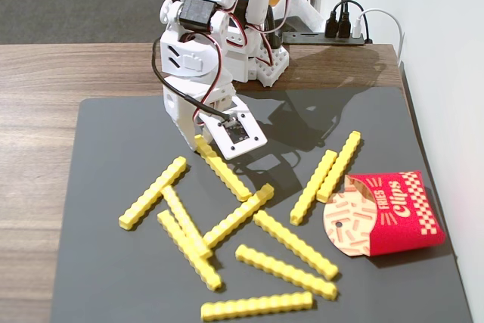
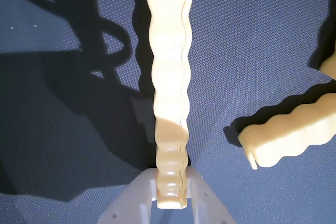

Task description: Grab a fry

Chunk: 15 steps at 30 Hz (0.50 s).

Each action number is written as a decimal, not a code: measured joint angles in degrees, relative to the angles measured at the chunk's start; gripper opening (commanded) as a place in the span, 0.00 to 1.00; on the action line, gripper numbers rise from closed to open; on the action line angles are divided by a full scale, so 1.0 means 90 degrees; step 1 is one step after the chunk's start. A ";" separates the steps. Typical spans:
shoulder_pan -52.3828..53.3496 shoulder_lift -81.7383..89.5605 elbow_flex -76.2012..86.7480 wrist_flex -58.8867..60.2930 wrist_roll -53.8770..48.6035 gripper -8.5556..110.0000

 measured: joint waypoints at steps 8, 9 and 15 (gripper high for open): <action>-0.0137 0.0049 0.0000 0.0234 0.0254 0.08; -0.0156 0.0088 0.0000 0.0312 0.0303 0.08; -0.0234 0.0498 -0.0039 0.0840 0.0752 0.08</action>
